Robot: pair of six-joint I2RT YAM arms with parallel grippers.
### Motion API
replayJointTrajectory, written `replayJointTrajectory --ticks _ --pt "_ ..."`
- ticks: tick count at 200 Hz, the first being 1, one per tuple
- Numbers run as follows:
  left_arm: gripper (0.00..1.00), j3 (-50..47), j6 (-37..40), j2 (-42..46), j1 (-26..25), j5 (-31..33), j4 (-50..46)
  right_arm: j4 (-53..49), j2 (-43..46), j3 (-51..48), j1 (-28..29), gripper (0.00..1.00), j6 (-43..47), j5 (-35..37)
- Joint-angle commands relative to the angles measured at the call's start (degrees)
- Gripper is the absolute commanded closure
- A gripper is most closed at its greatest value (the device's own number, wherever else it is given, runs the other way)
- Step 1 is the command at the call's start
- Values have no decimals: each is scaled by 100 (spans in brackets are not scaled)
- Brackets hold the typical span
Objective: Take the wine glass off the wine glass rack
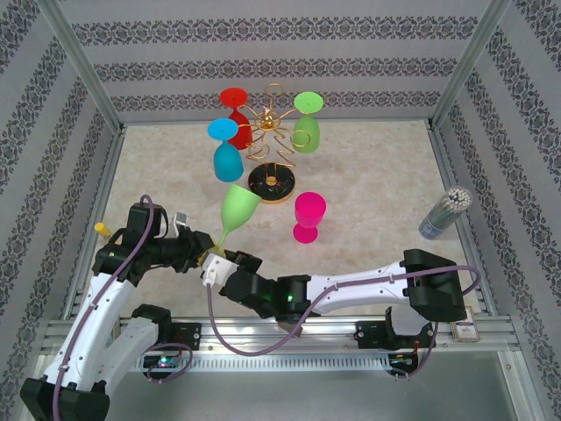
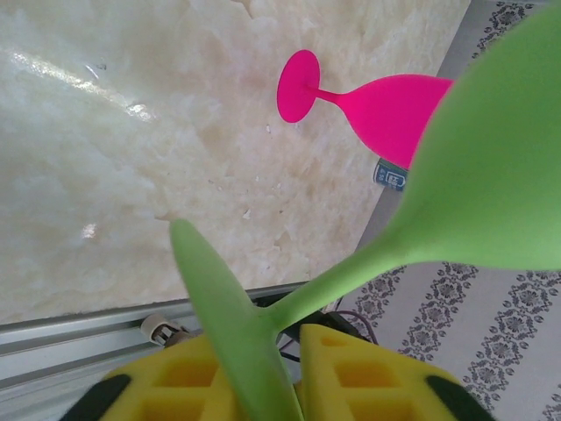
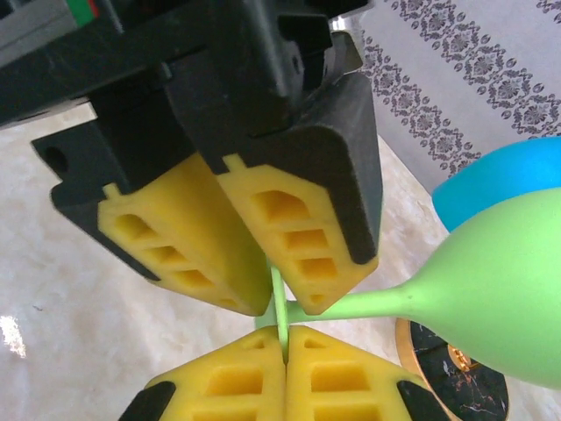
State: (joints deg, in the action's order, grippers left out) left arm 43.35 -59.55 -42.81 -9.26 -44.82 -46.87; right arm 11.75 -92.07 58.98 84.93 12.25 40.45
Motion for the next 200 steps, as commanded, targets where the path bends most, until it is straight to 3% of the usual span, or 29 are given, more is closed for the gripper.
replayJointTrajectory --ticks 1,19,47,81,101,200 --pt "88 -90 66 8 47 -61 230 156 38 193 59 100 -14 -7" --pt "100 -129 91 1 53 -58 250 107 116 214 59 100 -77 -75" --pt "100 -216 46 58 48 -56 376 -47 251 262 55 100 -191 -180" --pt "100 -448 -96 160 47 -75 833 -410 496 369 68 74 -444 -286" --pt "100 -684 -308 249 51 -78 1323 -682 759 384 69 68 -784 -412" --pt "100 -972 76 460 51 204 2013 -2470 2143 739 -167 62 -2617 -1662"
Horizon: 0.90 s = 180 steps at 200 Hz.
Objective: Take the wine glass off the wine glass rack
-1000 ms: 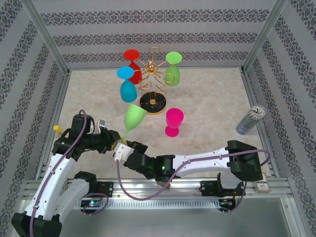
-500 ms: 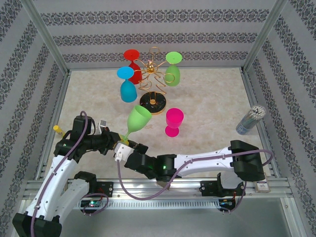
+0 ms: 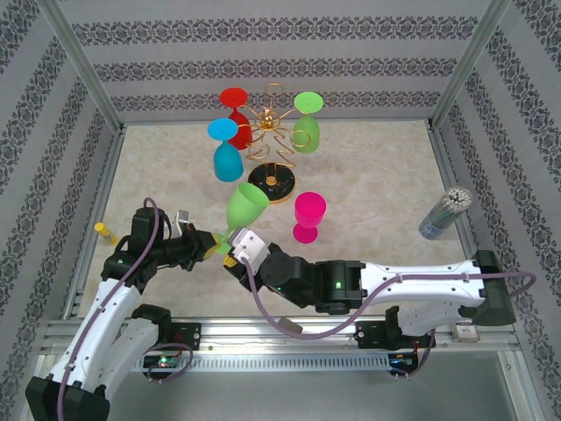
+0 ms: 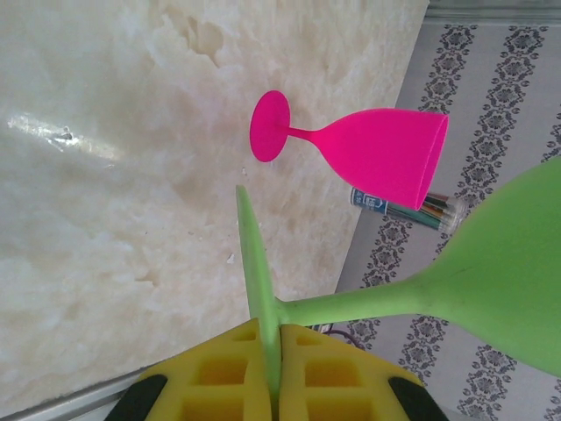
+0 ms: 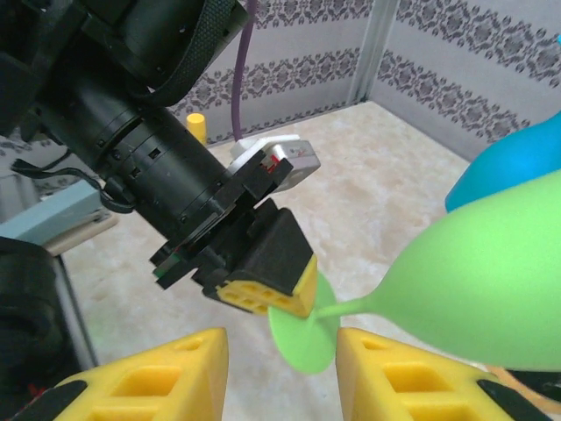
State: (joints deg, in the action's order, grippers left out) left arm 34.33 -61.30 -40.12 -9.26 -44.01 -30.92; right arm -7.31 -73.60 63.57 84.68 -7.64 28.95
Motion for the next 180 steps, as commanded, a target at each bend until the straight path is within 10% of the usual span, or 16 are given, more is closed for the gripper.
replayJointTrajectory --ticks 1,180 --pt "100 -72 246 199 53 122 432 -580 304 288 -153 62 -639 -530" --pt "100 -1023 4 676 -19 -117 2000 -1840 26 1660 -2865 37 -1630 -4235"
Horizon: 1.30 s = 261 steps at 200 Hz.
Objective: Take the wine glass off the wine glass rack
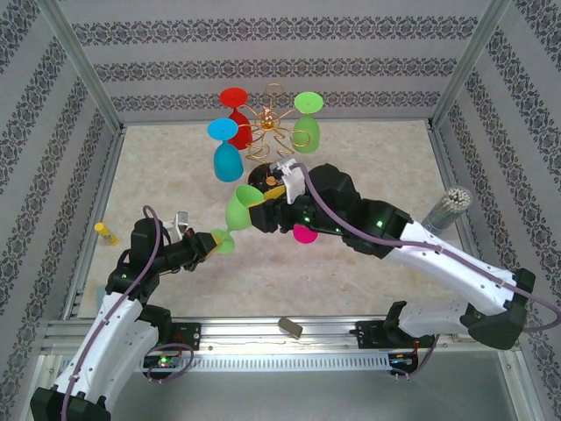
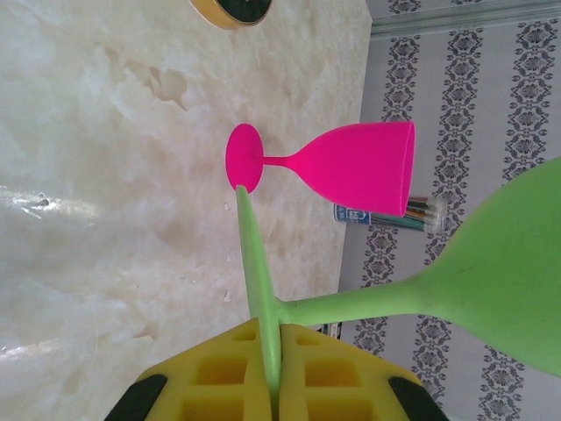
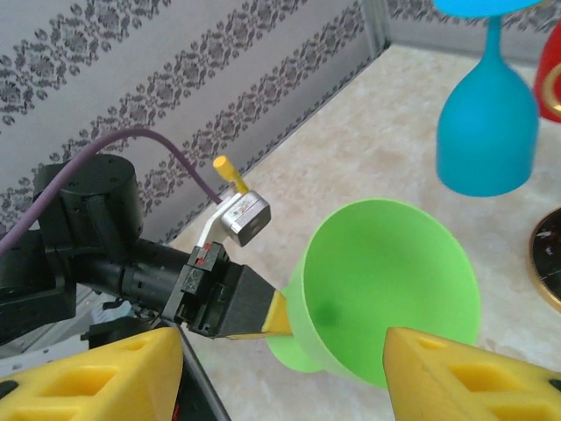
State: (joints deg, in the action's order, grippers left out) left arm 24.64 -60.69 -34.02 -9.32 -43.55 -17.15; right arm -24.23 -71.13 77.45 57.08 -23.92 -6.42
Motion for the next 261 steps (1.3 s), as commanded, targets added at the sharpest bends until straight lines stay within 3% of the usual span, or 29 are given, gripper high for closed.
replayJointTrajectory --ticks 1,59,145,189,237,261 --pt "100 -56 -57 64 -15 -158 624 -150 -236 276 -107 37 -4 -714" --pt "100 -92 -40 36 -21 -171 671 -176 -694 468 -306 41 81 -993" --pt "100 -41 30 -100 -22 -119 564 -401 -1088 736 -378 60 269 -1295" --pt "100 153 171 -132 -26 -73 309 -531 -1179 836 -373 75 271 -1413" --pt "100 317 261 -237 -20 -76 194 -504 -1153 680 -365 100 216 -1483" --pt "100 322 246 -204 -24 -30 177 -479 -1079 625 -355 100 199 -1451"
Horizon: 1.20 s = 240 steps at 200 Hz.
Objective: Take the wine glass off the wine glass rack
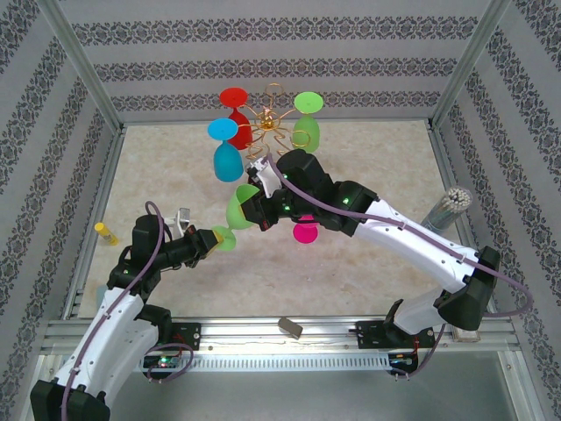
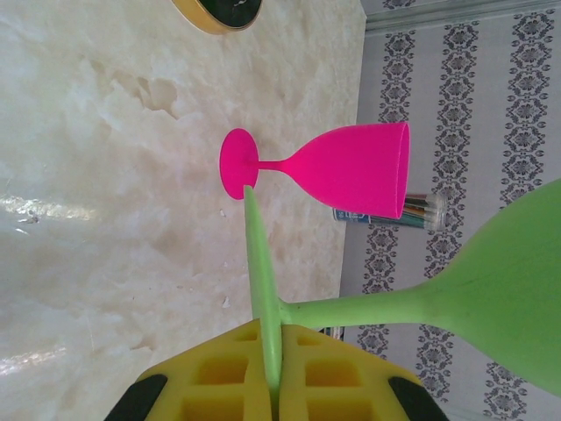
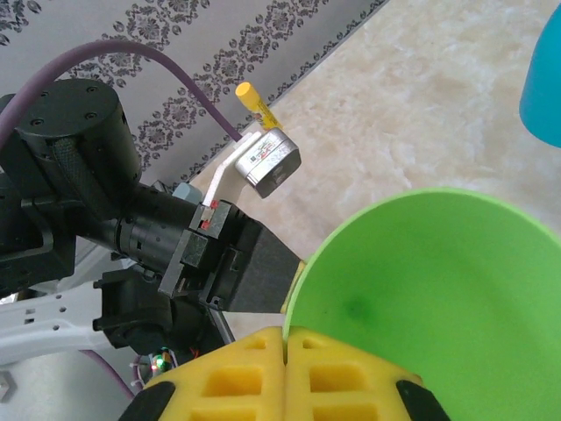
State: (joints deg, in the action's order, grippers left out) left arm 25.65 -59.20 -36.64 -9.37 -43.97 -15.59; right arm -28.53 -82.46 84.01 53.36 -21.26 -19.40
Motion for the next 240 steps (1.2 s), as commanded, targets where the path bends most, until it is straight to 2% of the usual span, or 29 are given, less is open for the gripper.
replayJointTrajectory --ticks 1,55,102,136,181,240 --pt "100 221 99 64 -21 11 21 -47 54 -32 16 100 -74 -153" --pt "95 274 75 144 -21 57 -51 8 195 -136 16 100 -120 -34" --pt "83 348 66 218 -21 192 -211 181 368 -391 25 100 -199 91" --pt "71 368 125 333 -21 302 -335 55 465 -376 25 100 -232 214" --pt "67 560 540 334 -21 521 -920 -491 741 -354 182 100 -173 760" --pt "67 774 994 176 -16 980 -1369 -1028 1292 -727 847 100 -355 1544"
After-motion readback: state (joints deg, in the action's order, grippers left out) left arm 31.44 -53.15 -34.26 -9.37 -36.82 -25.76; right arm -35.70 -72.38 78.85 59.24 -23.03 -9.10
